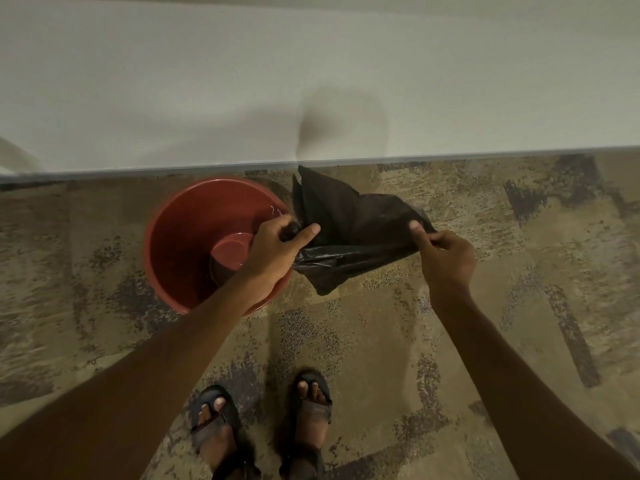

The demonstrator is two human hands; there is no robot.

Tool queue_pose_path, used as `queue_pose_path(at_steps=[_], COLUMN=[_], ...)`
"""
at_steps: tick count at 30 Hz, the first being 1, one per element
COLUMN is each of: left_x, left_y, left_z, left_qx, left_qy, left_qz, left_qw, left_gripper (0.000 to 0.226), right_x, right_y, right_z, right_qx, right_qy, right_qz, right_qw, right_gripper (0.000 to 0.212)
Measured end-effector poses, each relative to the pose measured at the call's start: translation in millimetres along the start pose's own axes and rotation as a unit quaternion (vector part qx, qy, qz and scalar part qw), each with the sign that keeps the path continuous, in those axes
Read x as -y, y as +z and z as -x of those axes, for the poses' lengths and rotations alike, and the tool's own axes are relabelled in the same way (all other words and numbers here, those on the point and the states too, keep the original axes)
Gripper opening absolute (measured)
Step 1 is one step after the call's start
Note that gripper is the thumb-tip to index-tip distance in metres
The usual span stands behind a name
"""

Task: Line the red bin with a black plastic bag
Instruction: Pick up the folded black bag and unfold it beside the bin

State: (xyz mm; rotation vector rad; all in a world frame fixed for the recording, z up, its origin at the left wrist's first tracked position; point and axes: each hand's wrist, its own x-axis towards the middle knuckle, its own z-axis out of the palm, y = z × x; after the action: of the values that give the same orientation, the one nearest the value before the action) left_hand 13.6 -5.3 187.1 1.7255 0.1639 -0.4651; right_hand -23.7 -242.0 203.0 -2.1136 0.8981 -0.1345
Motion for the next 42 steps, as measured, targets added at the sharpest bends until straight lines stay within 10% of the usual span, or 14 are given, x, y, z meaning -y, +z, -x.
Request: queue_pose_path(at_steps=[4, 11, 17, 26, 32, 42], left_x=[-3.5, -9.3, -3.4, -0.4, 1.4, -3.7], left_y=[-0.4, 1.4, -3.4, -23.9, -29.4, -31.2], left_z=[0.1, 5.8, 10.8, 9.8, 7.0, 14.2], left_qx=[0.018, 0.07, 0.09, 0.007, 0.056, 0.134], left_qy=[0.026, 0.052, 0.065, 0.098, 0.247, 0.245], left_qz=[0.007, -0.006, -0.032, -0.04, -0.294, -0.407], left_qw=[0.999, 0.996, 0.993, 0.994, 0.922, 0.869], left_gripper=[0.039, 0.01, 0.005, 0.037, 0.032, 0.078], right_x=[-12.0, 13.2, 26.2, -1.2, -4.1, 4.3], right_y=[-11.9, 1.9, 19.8, -10.5, -19.3, -29.8], right_z=[-2.3, -6.4, -29.6, -44.7, -45.2, -43.4], right_qx=[0.048, 0.136, 0.307, 0.058, 0.066, 0.111], right_qy=[-0.139, -0.411, -0.332, -0.199, -0.213, -0.224], right_qz=[0.213, 0.244, 0.266, 0.265, 0.215, 0.235], right_qw=[0.966, 0.868, 0.851, 0.942, 0.951, 0.939], right_gripper=[0.026, 0.028, 0.011, 0.03, 0.041, 0.041])
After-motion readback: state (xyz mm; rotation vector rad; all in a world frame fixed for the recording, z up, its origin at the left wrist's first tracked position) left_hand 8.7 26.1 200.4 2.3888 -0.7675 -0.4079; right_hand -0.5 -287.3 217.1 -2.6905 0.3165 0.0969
